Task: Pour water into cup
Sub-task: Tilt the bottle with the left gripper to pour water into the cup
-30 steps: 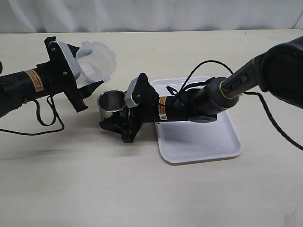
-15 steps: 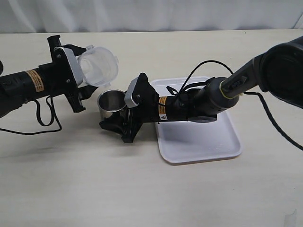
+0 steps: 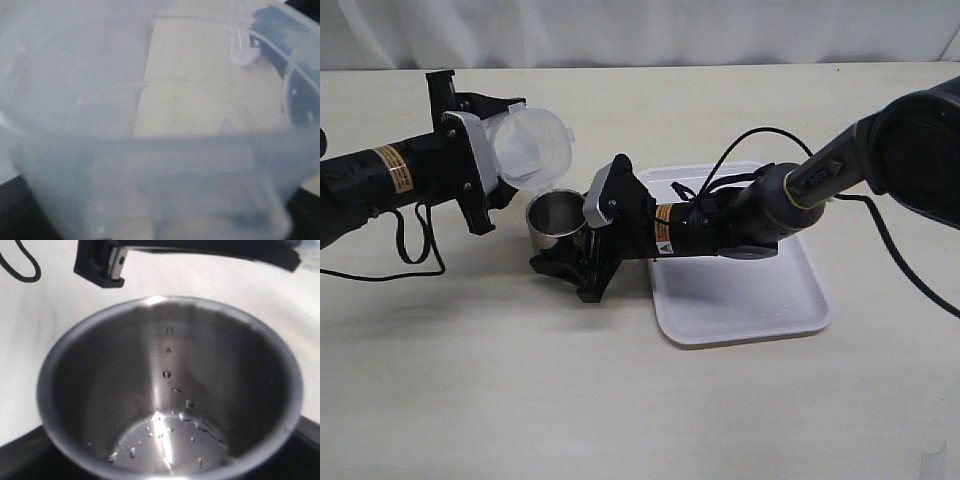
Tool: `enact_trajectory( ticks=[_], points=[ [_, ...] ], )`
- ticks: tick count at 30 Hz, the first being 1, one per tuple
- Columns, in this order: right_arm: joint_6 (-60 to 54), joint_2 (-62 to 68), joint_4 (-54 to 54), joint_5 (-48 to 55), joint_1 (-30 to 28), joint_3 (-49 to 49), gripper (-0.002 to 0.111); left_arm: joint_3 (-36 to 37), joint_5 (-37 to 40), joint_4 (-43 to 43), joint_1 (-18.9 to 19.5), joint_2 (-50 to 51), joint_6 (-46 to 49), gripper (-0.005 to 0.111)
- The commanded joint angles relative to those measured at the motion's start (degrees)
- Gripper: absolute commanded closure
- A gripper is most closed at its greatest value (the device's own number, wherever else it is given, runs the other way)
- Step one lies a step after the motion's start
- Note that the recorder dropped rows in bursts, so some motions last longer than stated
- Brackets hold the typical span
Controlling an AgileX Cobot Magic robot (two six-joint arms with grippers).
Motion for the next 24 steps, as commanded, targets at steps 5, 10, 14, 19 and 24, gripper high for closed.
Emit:
enact_trajectory(
  ticks=[5,10,14,19,24],
  points=[
    [-0.3,-0.1,-1.0,1.6,-0.3,0.0,0.104,-0.7,-3.3,-1.0,-0.1,-0.3,3.4,0.107],
    [-0.3,-0.1,-1.0,1.6,-0.3,0.0,0.104,-1.3,-2.6,-1.2,-0.1,-0.3,3.4,0.107],
    [-0.3,-0.1,-1.0,1.6,-0.3,0.0,0.104,-2.0,-1.2,-1.1,-0.1,-0.3,3.4,0.107],
    [-0.3,-0.1,-1.0,1.6,-0.3,0.0,0.104,-2.0,-1.2,-1.1,-0.1,-0.3,4.2,0.107],
    [-0.3,-0.1,-1.0,1.6,-0.3,0.0,0.104,-2.0,-1.2,-1.1,-0.1,-0.3,6.2,0.107]
  ],
)
